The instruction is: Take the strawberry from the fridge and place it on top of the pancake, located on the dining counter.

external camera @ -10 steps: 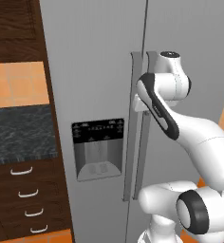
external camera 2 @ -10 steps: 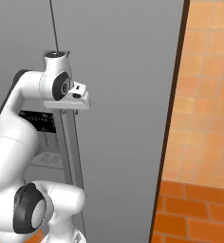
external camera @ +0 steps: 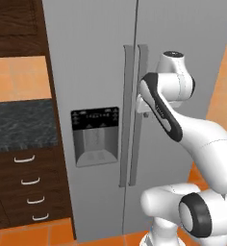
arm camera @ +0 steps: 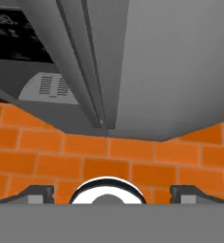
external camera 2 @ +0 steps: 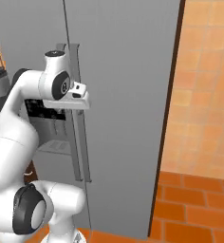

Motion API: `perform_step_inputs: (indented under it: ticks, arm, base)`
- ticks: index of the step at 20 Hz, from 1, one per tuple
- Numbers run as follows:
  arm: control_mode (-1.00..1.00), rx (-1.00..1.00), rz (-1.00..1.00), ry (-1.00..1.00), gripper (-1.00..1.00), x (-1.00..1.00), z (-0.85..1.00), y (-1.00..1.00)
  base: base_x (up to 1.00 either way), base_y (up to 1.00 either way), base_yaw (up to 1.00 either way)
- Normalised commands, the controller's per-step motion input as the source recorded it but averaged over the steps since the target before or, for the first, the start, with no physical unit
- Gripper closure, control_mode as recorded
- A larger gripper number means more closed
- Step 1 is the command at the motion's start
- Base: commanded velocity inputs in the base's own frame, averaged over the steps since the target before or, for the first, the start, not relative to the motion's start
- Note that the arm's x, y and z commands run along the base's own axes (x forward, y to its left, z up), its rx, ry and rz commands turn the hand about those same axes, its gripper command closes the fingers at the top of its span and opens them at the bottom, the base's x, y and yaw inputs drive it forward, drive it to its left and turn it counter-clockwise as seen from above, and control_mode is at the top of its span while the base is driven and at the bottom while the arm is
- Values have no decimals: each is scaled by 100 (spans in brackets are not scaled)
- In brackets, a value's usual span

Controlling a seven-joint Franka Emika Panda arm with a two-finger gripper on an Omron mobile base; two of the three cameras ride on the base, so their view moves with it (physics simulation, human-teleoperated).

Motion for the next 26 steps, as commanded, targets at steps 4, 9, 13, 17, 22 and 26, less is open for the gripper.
perform_step_inputs:
  ticks: [4, 9, 13, 17, 22, 26]
  arm:
    - [100, 0, 0, 0, -100, 0, 0, 0]
    - [100, 0, 0, 0, -100, 0, 0, 0]
    - [-100, 0, 0, 0, -100, 2, -3, 0]
    - [-100, 5, 0, -1, -100, 90, -8, 7]
    - [-100, 4, 3, -10, -100, 87, -27, -11]
    - [-100, -6, 0, -7, -100, 52, -5, 28]
  base:
    - [-94, 0, -1]
    - [-75, 0, 0]
    - [-12, 0, 1]
    - [0, 0, 0]
    - [0, 0, 0]
    - [0, 0, 0]
